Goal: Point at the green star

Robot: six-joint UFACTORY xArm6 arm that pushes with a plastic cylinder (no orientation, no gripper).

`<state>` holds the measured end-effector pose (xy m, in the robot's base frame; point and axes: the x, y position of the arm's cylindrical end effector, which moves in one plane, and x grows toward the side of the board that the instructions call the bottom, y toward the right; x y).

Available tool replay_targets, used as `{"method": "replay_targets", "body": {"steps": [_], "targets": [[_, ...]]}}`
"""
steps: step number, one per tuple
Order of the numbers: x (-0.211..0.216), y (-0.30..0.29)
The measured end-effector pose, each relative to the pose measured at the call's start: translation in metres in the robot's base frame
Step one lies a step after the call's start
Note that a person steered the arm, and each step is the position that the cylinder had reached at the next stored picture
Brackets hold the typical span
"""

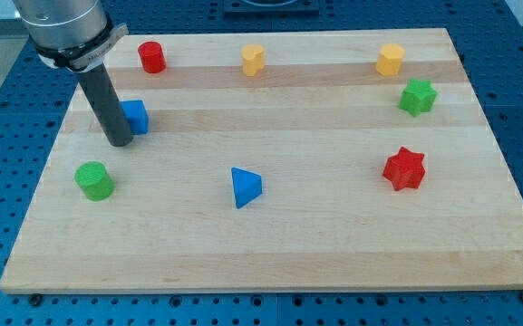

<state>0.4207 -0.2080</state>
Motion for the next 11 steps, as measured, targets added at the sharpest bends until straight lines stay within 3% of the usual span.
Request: {"method": "replay_targets", "body": {"steps": [4, 7, 8, 11], "targets": [[0.002, 0.001], [0.009, 0.127], [0.031, 0.129], [0.029, 0.228]]}}
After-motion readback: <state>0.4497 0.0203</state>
